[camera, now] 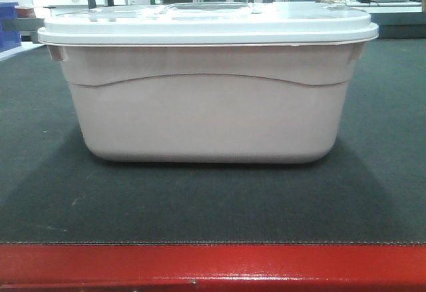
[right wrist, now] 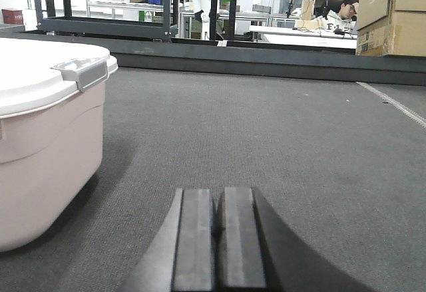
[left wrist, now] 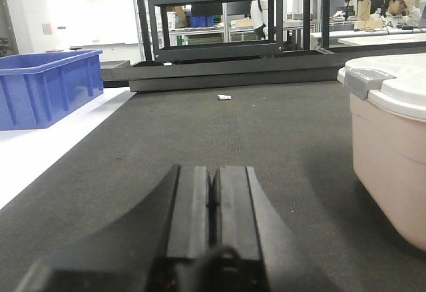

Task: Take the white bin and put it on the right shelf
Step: 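Reach both grippers toward the side handles of the pink bin's lid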

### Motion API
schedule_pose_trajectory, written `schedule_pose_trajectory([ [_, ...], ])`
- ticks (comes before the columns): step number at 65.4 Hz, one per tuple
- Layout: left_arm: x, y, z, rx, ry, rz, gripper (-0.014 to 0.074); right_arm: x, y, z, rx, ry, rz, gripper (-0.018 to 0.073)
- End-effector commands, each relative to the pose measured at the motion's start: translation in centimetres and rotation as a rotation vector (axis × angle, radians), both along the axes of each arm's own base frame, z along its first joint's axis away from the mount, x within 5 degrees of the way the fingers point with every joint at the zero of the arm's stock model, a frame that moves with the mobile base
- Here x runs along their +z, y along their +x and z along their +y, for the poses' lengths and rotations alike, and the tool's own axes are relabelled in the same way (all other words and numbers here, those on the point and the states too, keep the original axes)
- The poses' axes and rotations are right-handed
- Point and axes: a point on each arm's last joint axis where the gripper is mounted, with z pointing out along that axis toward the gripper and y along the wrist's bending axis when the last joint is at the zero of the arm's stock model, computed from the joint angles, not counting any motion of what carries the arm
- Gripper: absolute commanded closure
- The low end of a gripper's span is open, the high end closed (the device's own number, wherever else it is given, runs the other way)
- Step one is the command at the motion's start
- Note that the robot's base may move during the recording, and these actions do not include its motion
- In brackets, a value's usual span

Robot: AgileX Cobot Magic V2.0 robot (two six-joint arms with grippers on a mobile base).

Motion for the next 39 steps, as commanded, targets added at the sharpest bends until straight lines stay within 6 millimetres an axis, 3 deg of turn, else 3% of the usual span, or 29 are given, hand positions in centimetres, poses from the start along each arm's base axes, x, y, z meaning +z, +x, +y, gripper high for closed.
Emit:
schedule_pose_trajectory([
  [1, 0.1, 0.0, 0.1, 0.010, -0.008, -0.063, 0.0714, 1.0, -0.2, 0.0, 0.004, -0.011, -0.108, 0.0490],
  [20, 0.5, -0.1, 0.1, 0.014, -0.023, -0.108, 0.0714, 1.6, -0.3, 0.1, 0.005, -0.012, -0.170, 0.0490],
  [29, 0.7, -0.1, 0.5, 0.020, -0.177, -0.126, 0.0713, 1.7, -0.3, 0.1, 0.005, -0.012, -0.179, 0.0490],
  [39, 2.8, -0.6, 0.6, 0.021, -0.208, -0.207, 0.0713, 2.6, -0.5, 0.1, 0.004, -0.014, -0.190, 0.0490],
])
